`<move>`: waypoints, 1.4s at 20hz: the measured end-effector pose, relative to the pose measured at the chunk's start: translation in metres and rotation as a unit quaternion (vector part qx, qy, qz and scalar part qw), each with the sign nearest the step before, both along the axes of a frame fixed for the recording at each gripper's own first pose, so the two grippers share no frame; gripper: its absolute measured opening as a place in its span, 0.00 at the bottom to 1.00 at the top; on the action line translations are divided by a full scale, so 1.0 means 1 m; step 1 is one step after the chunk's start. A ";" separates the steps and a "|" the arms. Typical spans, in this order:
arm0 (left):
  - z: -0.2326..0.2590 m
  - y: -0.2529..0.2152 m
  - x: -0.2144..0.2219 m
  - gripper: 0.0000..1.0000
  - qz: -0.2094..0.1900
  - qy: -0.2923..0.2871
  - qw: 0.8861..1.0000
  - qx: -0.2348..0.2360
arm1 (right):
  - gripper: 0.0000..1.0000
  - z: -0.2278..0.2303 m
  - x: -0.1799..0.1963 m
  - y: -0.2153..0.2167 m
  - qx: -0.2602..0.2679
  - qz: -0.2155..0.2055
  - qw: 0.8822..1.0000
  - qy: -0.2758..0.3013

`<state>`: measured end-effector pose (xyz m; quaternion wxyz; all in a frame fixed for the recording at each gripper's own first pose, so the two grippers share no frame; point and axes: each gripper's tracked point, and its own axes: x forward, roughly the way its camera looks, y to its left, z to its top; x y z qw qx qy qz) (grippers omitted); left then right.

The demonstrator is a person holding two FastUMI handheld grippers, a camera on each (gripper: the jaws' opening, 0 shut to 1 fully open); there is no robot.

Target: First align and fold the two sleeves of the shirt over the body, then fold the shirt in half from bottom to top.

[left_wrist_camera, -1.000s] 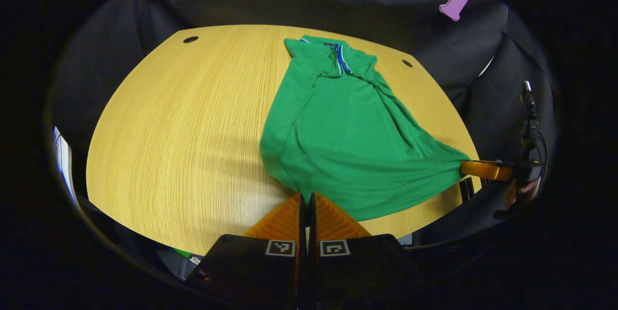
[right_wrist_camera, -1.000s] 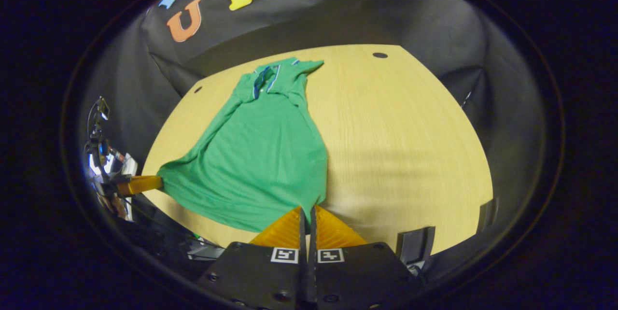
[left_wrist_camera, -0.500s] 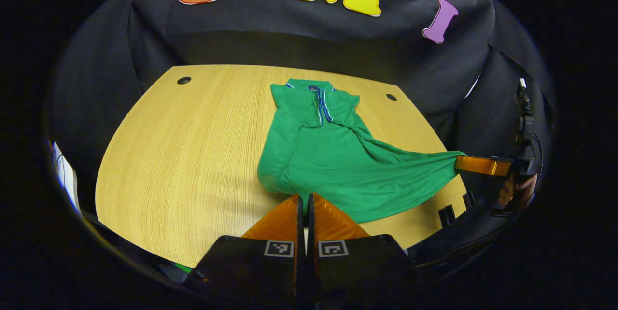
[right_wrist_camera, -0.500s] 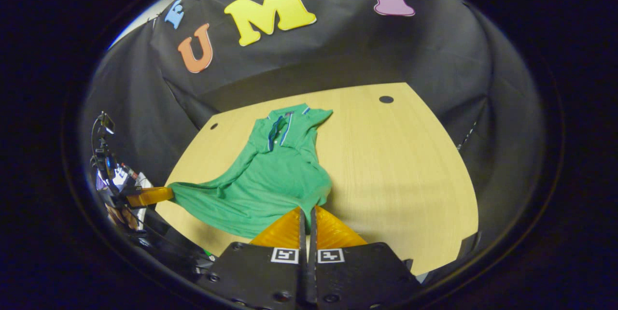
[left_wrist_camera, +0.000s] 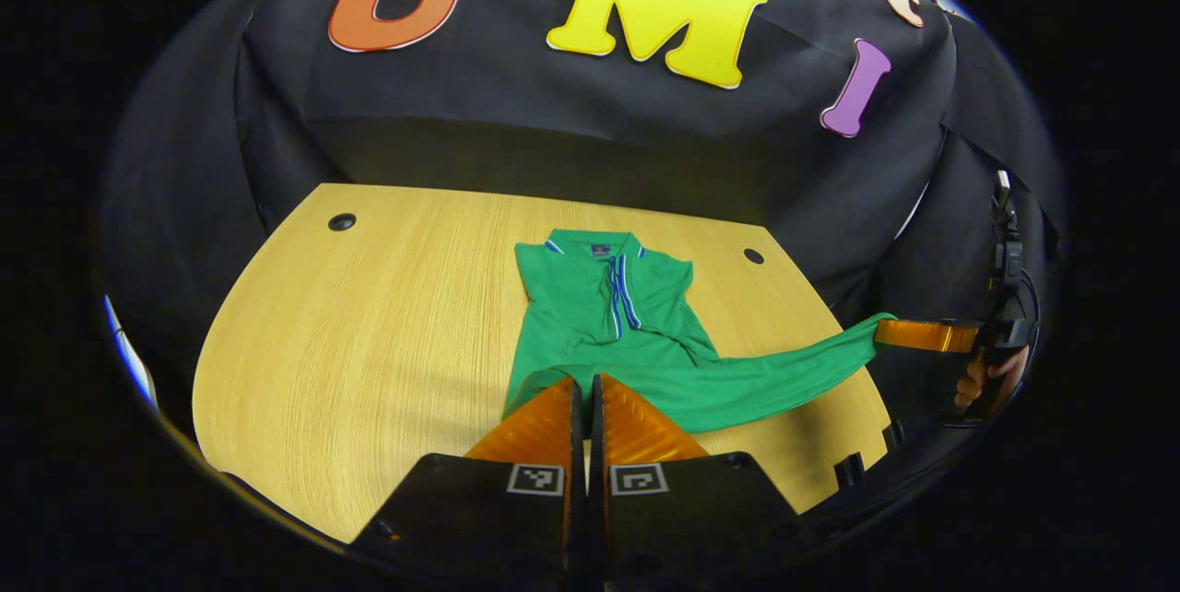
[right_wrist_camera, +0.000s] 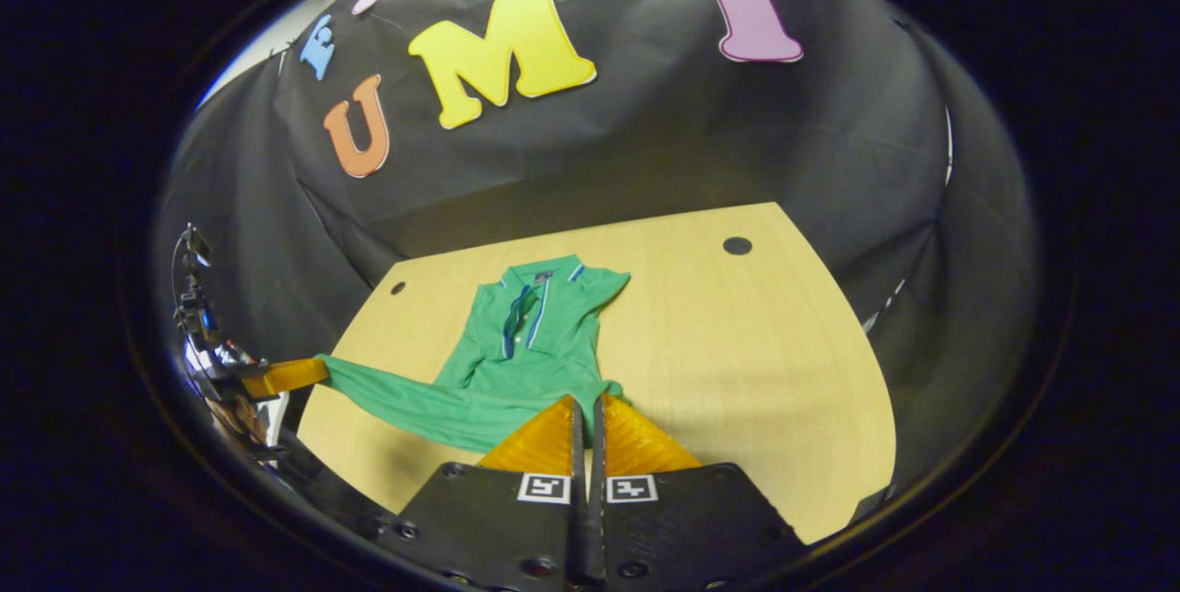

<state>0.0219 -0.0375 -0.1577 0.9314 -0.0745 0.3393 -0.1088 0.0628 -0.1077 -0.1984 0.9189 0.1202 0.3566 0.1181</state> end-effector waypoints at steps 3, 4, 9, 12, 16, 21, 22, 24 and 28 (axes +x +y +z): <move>0.003 -0.001 0.036 0.06 -0.009 -0.014 1.000 0.005 | 0.00 0.008 0.033 0.005 -0.005 -0.004 1.000 -0.010; 0.002 0.001 0.047 0.06 -0.009 -0.019 1.000 0.007 | 0.00 0.010 0.044 0.006 -0.006 -0.006 1.000 -0.012; -0.006 0.007 0.106 0.06 0.001 -0.035 0.999 -0.004 | 0.00 0.010 0.107 0.016 -0.030 -0.001 0.999 -0.029; -0.006 0.017 0.157 0.05 0.023 -0.054 0.998 -0.012 | 0.00 0.005 0.149 0.025 -0.035 0.005 0.999 -0.038; -0.026 0.028 0.213 0.06 0.021 -0.076 0.997 0.007 | 0.00 -0.009 0.205 0.038 -0.041 0.001 0.998 -0.047; -0.063 0.036 0.246 0.06 0.038 -0.077 0.996 0.000 | 0.00 -0.034 0.255 0.055 -0.056 -0.002 0.997 -0.059; -0.069 0.036 0.253 0.06 0.038 -0.078 0.996 0.000 | 0.00 -0.040 0.262 0.058 -0.061 0.000 0.996 -0.060; -0.075 0.038 0.264 0.06 0.039 -0.092 0.995 0.002 | 0.00 -0.051 0.274 0.065 -0.069 0.004 0.996 -0.060; -0.101 0.042 0.284 0.06 0.039 -0.102 0.994 0.016 | 0.00 -0.065 0.298 0.071 -0.073 -0.004 0.995 -0.071</move>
